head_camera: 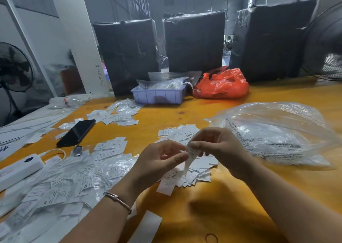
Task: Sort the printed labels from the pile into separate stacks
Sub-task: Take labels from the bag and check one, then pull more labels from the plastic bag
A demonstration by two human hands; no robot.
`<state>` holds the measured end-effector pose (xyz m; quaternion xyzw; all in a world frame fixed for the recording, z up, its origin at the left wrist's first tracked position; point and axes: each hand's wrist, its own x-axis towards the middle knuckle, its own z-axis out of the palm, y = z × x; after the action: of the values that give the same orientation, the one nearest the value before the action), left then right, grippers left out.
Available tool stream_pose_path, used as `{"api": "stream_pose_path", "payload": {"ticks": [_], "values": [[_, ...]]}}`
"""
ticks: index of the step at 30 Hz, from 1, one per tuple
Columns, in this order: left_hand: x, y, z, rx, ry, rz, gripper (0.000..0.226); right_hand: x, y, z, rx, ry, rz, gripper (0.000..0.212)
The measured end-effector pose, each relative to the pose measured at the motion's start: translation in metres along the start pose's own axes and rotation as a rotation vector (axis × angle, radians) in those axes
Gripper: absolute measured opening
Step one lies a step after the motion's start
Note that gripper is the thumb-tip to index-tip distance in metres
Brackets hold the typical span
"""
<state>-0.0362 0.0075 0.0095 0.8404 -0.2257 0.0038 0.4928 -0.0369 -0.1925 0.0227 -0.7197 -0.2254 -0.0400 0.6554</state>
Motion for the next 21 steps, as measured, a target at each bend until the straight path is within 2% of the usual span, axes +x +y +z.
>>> {"api": "stream_pose_path", "payload": {"ticks": [4, 7, 9, 10, 12, 14, 15, 18, 21], "values": [[-0.002, 0.001, 0.0, -0.108, 0.01, 0.029, 0.03, 0.001, 0.003, 0.0, -0.009, 0.022, 0.013, 0.004], [0.0, -0.001, 0.001, -0.102, 0.028, 0.011, 0.008, 0.003, 0.004, -0.003, -0.059, 0.031, 0.029, 0.007], [0.001, -0.003, 0.001, -0.081, 0.054, 0.005, 0.006, 0.004, 0.003, -0.009, -0.129, 0.05, 0.038, 0.009], [0.002, -0.004, 0.001, -0.079, 0.064, -0.002, 0.006, 0.006, 0.004, -0.014, -0.217, 0.11, 0.029, 0.009], [0.002, -0.006, 0.0, -0.075, 0.073, -0.016, 0.005, 0.009, 0.007, -0.03, -0.573, 0.345, 0.019, 0.009], [0.002, -0.007, 0.0, -0.056, 0.072, -0.018, 0.006, 0.009, 0.009, -0.043, -0.966, 0.564, 0.104, 0.013], [0.002, -0.007, 0.0, -0.047, 0.071, -0.016, 0.007, 0.009, 0.011, -0.049, -1.09, 0.614, 0.169, 0.016], [0.001, -0.007, 0.001, -0.037, 0.079, -0.019, 0.007, 0.01, 0.02, -0.06, -1.317, 0.558, 0.375, 0.028], [0.001, -0.006, 0.001, -0.028, 0.081, -0.025, 0.006, 0.012, 0.027, -0.067, -1.402, 0.452, 0.537, 0.026]]}}
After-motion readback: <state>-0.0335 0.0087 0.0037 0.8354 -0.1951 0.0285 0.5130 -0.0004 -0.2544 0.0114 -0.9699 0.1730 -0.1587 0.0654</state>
